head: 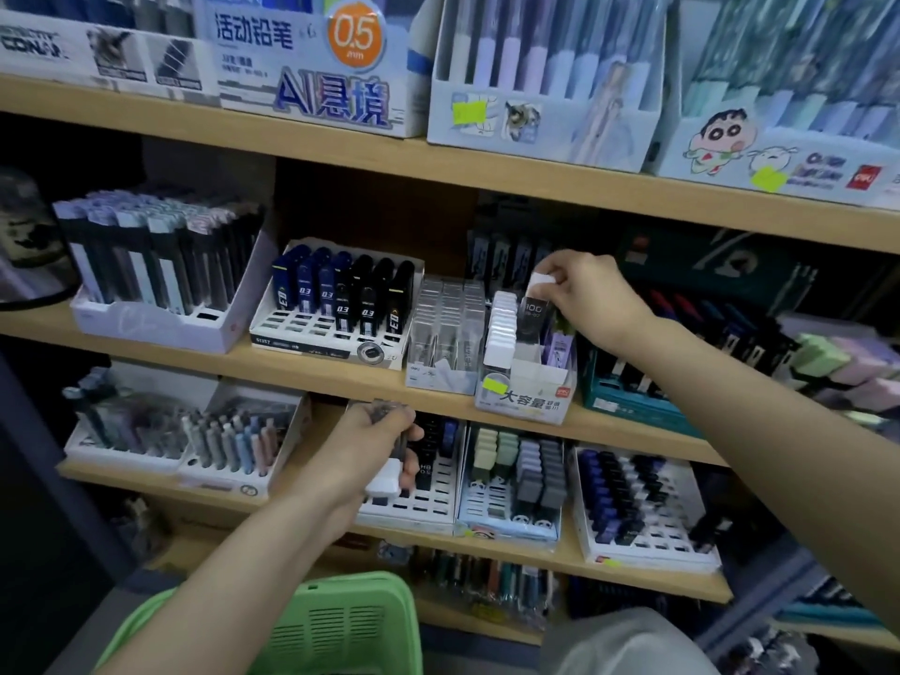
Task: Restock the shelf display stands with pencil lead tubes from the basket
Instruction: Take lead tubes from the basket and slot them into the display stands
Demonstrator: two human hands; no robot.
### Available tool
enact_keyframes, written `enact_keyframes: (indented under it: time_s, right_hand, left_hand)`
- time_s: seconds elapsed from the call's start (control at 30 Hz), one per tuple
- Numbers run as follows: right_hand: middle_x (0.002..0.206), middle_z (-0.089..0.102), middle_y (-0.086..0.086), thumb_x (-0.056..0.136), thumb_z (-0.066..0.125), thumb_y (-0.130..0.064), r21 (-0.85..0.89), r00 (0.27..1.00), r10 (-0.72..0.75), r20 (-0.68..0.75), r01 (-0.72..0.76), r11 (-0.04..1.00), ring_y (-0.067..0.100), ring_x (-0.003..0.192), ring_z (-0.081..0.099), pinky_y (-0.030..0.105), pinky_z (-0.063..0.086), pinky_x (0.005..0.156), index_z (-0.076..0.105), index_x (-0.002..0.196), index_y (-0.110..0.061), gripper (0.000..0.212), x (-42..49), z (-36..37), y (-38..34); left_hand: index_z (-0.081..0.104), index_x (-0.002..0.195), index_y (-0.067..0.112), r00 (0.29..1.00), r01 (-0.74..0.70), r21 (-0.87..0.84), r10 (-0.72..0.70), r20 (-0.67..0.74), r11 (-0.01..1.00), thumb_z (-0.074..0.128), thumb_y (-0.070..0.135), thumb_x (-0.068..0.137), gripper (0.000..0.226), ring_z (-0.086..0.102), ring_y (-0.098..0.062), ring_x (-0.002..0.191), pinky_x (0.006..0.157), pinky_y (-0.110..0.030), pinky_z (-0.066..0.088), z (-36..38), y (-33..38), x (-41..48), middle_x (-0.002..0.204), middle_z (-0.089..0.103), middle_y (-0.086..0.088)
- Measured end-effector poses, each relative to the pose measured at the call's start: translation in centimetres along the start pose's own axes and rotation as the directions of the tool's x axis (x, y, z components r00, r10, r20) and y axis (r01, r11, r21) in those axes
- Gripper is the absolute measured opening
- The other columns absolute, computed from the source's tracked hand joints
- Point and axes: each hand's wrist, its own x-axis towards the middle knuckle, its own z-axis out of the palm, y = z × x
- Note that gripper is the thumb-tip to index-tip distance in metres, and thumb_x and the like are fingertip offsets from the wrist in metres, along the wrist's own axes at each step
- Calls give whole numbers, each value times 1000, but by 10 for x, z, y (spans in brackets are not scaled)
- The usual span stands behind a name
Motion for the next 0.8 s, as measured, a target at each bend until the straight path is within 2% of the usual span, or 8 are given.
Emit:
enact_keyframes:
  time_s: [0.07, 0.2, 0.3, 0.43, 0.57, 0.67, 0.73, 0.8]
  right_hand:
    - [103, 62, 12, 92, 61, -18, 3, 1000, 19, 10, -19, 1000, 26, 102, 58, 32, 46, 89, 64, 111, -7, 22, 5, 0, 1]
    - [102, 64, 12, 90, 64, -18, 22, 999, 43, 21, -43, 999, 26, 99, 60, 30, 47, 85, 66, 106, -7, 20, 13, 3, 5]
    - [99, 63, 9, 89, 64, -20, 46, 998, 57, 28, -59, 997, 23, 97, 59, 27, 46, 85, 66, 109, -6, 24, 17, 4, 5]
    - [86, 58, -1, 86, 68, -17, 47, 990, 59, 130, -65, 997, 19, 86, 59, 34, 51, 87, 62, 97, -16, 13, 15, 7, 6]
    - [94, 66, 4, 81, 73, -15, -47, 989, 44, 139, -38, 998, 20, 91, 61, 38, 52, 87, 66, 86, -19, 9, 13, 10, 6]
    - [101, 69, 6, 81, 73, -15, -87, 989, 75, 124, -64, 994, 21, 93, 63, 37, 53, 87, 72, 93, -15, 12, 14, 9, 3]
    - [101, 69, 4, 83, 72, -17, -147, 990, 83, 113, -66, 987, 21, 94, 63, 36, 53, 85, 72, 98, -16, 15, 15, 8, 0]
    - [103, 69, 3, 85, 69, -19, -231, 994, 62, 91, -40, 972, 22, 97, 63, 36, 53, 85, 70, 101, -18, 15, 14, 8, -3]
  left_hand:
    - [50, 82, 3, 1000, -2, -16, 1, -7, 1000, 47, 13, 98, 19, 42, -16, 35, 38, -23, 36, 1, 1, -1, 63, 52, -10]
    - [50, 83, 4, 1000, -4, 18, 4, -5, 1000, 47, 14, 99, 19, 43, -17, 38, 41, -24, 37, 1, 3, -2, 67, 53, -11]
    - [49, 90, 3, 1000, -4, 31, 4, -7, 1000, 47, 14, 99, 14, 44, -15, 38, 38, -23, 37, 2, 3, -3, 73, 54, -11]
    - [47, 95, 2, 1000, -5, 28, 5, -3, 1000, 47, 13, 99, 11, 45, -13, 37, 37, -22, 38, 6, 3, -3, 78, 55, -9]
    - [49, 91, 4, 1000, -4, 41, 4, 1, 999, 48, 14, 98, 12, 44, -17, 41, 42, -24, 36, 7, 3, -2, 73, 55, -10]
    - [50, 87, 6, 1000, 4, 69, -4, 6, 998, 49, 16, 98, 15, 44, -18, 41, 44, -25, 34, 10, 5, -4, 72, 55, -12]
    - [48, 93, 3, 1000, 0, 47, 0, 4, 999, 48, 14, 99, 12, 46, -14, 38, 38, -22, 36, 12, 6, -5, 78, 56, -10]
    - [48, 100, 3, 1000, -5, 31, 5, 5, 999, 47, 15, 99, 12, 48, -13, 38, 39, -22, 38, 14, 6, -5, 80, 58, -9]
